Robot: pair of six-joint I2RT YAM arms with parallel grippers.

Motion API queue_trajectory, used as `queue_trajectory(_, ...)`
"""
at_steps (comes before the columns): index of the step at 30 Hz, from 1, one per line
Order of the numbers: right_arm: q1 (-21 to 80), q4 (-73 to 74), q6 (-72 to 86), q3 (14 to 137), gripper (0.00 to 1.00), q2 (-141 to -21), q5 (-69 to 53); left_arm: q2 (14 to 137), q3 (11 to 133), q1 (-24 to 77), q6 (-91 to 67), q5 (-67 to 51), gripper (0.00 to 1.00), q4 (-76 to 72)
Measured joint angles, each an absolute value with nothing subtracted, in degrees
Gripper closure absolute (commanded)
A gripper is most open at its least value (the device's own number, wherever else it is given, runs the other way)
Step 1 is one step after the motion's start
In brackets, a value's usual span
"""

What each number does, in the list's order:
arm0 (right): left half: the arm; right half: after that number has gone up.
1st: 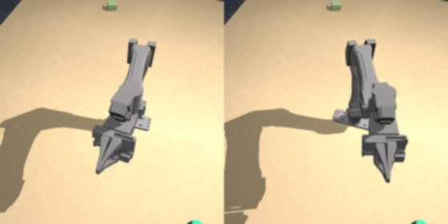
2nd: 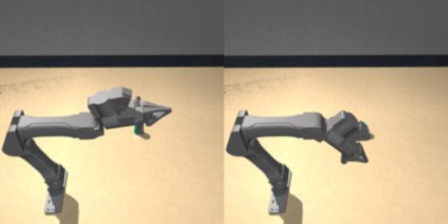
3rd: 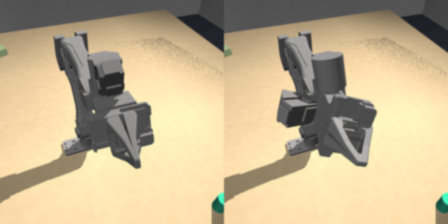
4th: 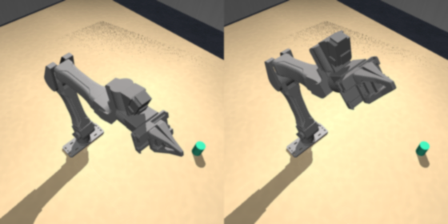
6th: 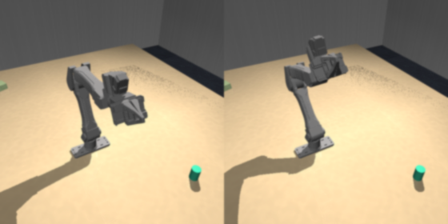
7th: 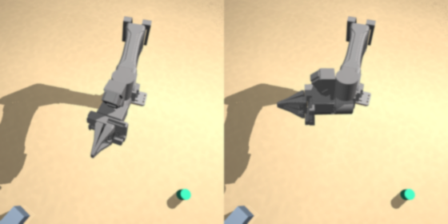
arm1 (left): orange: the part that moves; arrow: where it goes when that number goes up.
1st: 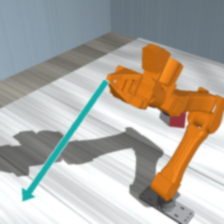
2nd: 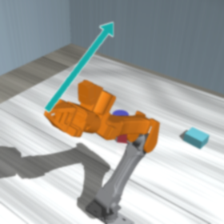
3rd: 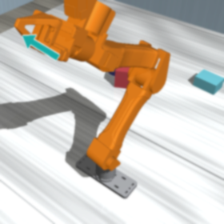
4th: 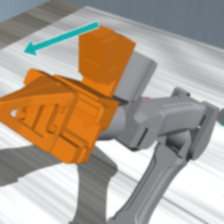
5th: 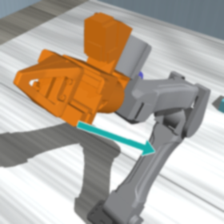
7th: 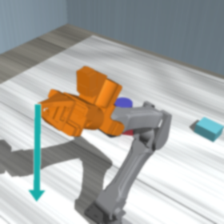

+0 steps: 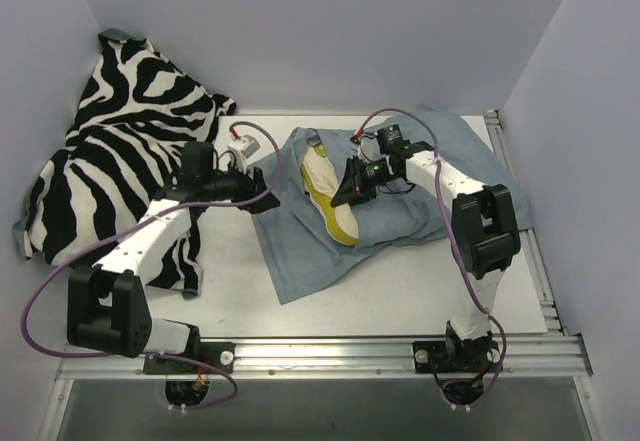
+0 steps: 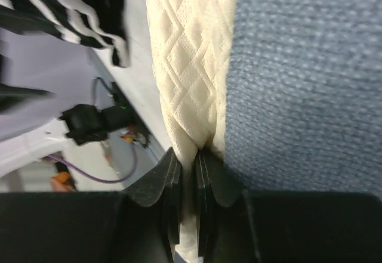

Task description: Put the pillow into the pillowcase

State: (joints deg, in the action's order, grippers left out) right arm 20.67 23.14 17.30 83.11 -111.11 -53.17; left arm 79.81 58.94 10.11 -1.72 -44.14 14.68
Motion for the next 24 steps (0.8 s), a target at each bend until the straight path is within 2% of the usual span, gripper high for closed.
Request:
queue_trajectory(2,20.1,17.5,23.4,80.6,1.00,-110.5,-56.7,79.2,55.6,13.9,-2.7,-40.9,0.30,14.0)
queue_trajectory(7,19.2,-9.0,47.4,70.1,1.00,-110.3,-63.1,81.9,52.8,24.4,-9.7,-33.7,0.25,9.2)
queue_trajectory(12,18.0,-34.3,71.1,64.4,1.00,-111.2,-65.8,88.1,52.3,24.2,-20.5,-29.6,0.24,-1.6)
queue_trajectory(20,17.1,-48.4,83.3,62.2,1.00,-111.3,-66.6,98.6,54.8,23.0,-31.7,-22.1,0.20,-7.7)
queue_trajectory(22,17.2,-49.0,84.1,61.3,1.00,-111.3,-66.7,100.8,56.9,22.9,-33.0,-20.7,0.09,-8.6)
queue_trajectory(24,17.3,-49.2,84.6,60.6,1.00,-111.3,-66.7,102.5,58.6,22.8,-34.3,-19.8,0.08,-10.0)
